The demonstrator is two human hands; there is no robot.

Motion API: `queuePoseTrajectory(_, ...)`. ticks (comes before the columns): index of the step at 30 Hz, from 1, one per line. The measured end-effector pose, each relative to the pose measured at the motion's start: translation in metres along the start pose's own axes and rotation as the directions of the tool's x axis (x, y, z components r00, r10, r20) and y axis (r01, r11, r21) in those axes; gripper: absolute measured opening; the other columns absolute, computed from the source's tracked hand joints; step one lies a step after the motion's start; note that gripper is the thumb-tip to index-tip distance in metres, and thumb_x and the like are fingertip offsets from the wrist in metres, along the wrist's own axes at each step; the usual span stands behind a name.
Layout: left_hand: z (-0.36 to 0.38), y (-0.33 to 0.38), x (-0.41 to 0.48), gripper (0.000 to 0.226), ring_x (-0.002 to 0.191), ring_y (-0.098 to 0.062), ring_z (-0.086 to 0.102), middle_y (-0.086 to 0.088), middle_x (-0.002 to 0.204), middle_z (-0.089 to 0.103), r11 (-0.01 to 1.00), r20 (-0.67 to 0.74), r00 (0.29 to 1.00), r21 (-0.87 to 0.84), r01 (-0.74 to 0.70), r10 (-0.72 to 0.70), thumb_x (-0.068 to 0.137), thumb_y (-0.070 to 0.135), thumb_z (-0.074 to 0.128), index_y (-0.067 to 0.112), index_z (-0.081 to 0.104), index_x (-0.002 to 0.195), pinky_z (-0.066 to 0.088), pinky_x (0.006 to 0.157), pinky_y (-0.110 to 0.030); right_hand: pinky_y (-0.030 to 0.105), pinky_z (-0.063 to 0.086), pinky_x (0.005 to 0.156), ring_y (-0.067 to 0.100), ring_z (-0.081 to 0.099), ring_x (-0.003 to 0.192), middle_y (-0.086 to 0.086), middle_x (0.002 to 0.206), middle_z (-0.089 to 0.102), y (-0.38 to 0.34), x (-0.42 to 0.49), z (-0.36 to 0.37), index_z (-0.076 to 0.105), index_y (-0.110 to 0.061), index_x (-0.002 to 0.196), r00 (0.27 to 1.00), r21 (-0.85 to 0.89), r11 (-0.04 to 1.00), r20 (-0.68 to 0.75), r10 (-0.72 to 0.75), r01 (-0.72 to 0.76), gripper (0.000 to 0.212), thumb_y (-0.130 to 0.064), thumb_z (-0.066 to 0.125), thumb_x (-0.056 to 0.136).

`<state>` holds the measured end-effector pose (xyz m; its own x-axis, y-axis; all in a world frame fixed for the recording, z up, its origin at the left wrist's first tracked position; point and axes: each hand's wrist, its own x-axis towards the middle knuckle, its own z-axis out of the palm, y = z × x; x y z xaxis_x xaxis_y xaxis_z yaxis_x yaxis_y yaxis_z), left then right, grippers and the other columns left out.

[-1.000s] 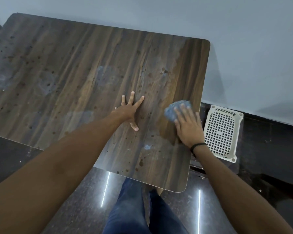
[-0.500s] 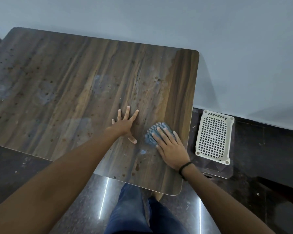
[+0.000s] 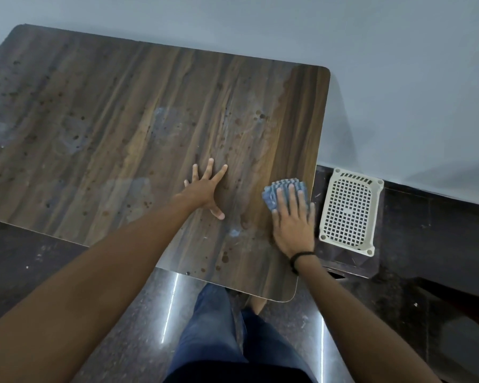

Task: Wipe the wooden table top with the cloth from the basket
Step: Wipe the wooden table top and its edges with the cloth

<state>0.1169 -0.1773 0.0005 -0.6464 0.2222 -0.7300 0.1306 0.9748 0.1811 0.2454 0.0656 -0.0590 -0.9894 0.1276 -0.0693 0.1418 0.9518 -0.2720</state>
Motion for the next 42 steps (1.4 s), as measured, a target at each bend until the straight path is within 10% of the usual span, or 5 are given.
queuePoseTrajectory(23, 0.042, -0.032, -0.041, 0.157, 0.139, -0.045, -0.039, 0.011, 0.148, -0.052, 0.997, 0.054, 0.998, 0.071, -0.020, 0.016, 0.054, 0.050, 0.094, 0.048, -0.033, 0.145, 0.003, 0.108, -0.078, 0.050, 0.023, 0.121, 0.021, 0.010, 0.155, 0.000, 0.169, 0.012, 0.016, -0.060, 0.007, 0.017, -0.027, 0.161, 0.792, -0.101, 0.787, 0.130, -0.596, 0.609, 0.056, -0.043, 0.026, 0.108)
queuePoseTrajectory(28, 0.040, -0.031, -0.040, 0.159, 0.140, -0.045, -0.037, 0.011, 0.149, -0.050, 0.997, 0.047, 0.999, 0.071, 0.000, -0.003, 0.050, 0.049, 0.096, 0.050, -0.032, 0.145, 0.005, 0.107, -0.078, 0.053, 0.018, 0.123, 0.024, 0.009, 0.155, 0.003, 0.169, 0.013, -0.007, -0.051, 0.005, 0.019, -0.026, 0.161, 0.996, -0.013, 0.996, 0.014, -0.084, 0.084, 0.056, -0.039, 0.029, 0.107)
queuePoseTrajectory(33, 0.040, -0.030, -0.041, 0.160, 0.142, -0.045, -0.034, 0.012, 0.152, -0.047, 0.998, 0.026, 1.000, 0.069, 0.002, -0.004, 0.048, 0.050, 0.096, 0.051, -0.029, 0.146, 0.006, 0.107, -0.078, 0.049, 0.023, 0.122, 0.022, 0.011, 0.155, 0.000, 0.168, 0.013, 0.030, -0.080, 0.007, 0.018, -0.027, 0.161, 0.721, -0.094, 0.716, 0.140, -0.678, 0.692, 0.056, -0.041, 0.029, 0.107)
queuePoseTrajectory(37, 0.042, -0.030, -0.042, 0.159, 0.142, -0.045, -0.034, 0.012, 0.153, -0.046, 0.997, 0.012, 1.000, 0.072, 0.005, -0.006, 0.048, 0.050, 0.096, 0.051, -0.030, 0.146, 0.006, 0.108, -0.078, 0.053, 0.018, 0.123, 0.021, 0.007, 0.156, 0.001, 0.169, 0.012, 0.006, -0.064, 0.001, 0.018, -0.027, 0.161, 0.995, 0.031, 0.995, 0.014, -0.097, 0.097, 0.056, -0.039, 0.028, 0.107)
queuePoseTrajectory(42, 0.045, -0.030, -0.048, 0.155, 0.143, -0.045, -0.031, 0.015, 0.155, -0.041, 0.999, -0.028, 1.000, 0.042, 0.015, -0.014, 0.051, 0.048, 0.096, 0.051, -0.024, 0.149, 0.008, 0.107, -0.078, 0.050, 0.025, 0.121, 0.022, 0.010, 0.156, 0.001, 0.169, 0.012, 0.038, -0.084, 0.003, 0.020, -0.027, 0.161, 0.736, -0.104, 0.729, 0.112, -0.668, 0.677, 0.056, -0.040, 0.031, 0.108)
